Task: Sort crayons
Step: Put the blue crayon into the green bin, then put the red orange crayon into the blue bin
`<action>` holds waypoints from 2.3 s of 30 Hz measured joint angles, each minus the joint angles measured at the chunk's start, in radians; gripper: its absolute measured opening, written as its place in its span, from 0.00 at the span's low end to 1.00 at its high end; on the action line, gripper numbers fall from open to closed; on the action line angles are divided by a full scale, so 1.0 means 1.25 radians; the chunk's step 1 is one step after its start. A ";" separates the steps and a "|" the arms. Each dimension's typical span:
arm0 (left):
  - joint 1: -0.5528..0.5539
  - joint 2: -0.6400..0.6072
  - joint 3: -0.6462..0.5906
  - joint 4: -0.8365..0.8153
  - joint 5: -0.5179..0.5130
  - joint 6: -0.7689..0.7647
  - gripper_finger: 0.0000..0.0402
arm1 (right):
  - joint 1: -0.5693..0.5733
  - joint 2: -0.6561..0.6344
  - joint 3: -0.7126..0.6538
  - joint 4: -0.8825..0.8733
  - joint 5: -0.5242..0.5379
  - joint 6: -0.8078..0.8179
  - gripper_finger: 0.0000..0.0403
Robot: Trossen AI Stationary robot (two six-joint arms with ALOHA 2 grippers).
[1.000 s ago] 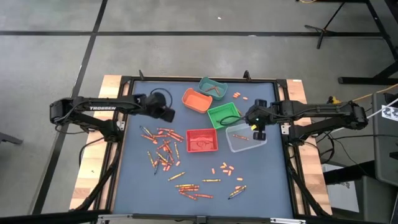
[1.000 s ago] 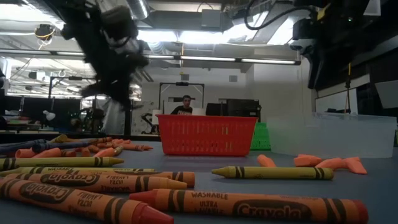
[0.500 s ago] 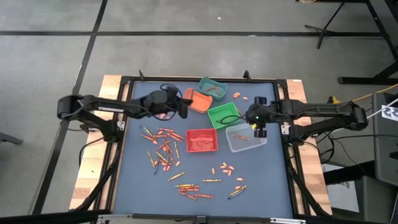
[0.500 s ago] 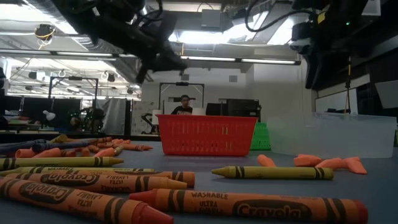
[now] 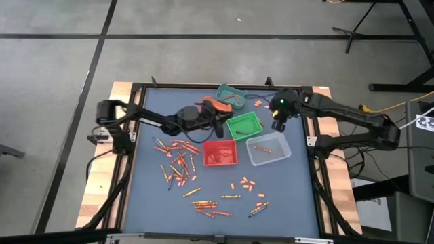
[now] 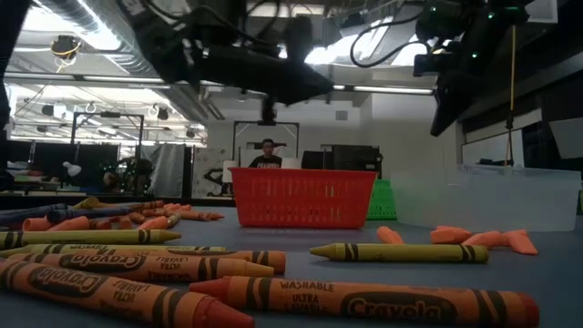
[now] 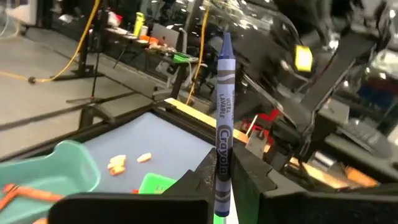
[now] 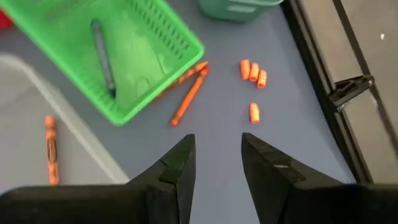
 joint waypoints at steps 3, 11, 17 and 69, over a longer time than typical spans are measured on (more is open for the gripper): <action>0.000 0.059 0.060 -0.022 0.019 0.043 0.04 | -0.044 0.000 0.000 0.023 -0.014 0.000 0.31; -0.010 0.151 0.133 -0.078 0.037 0.075 0.04 | -0.111 0.000 0.000 0.036 -0.014 0.004 0.31; -0.011 0.167 0.133 -0.096 0.037 0.075 0.09 | -0.109 0.000 0.000 0.038 -0.047 0.009 0.31; -0.011 0.167 0.133 -0.139 0.040 0.072 0.23 | -0.109 0.180 -0.363 0.693 -0.193 0.063 0.31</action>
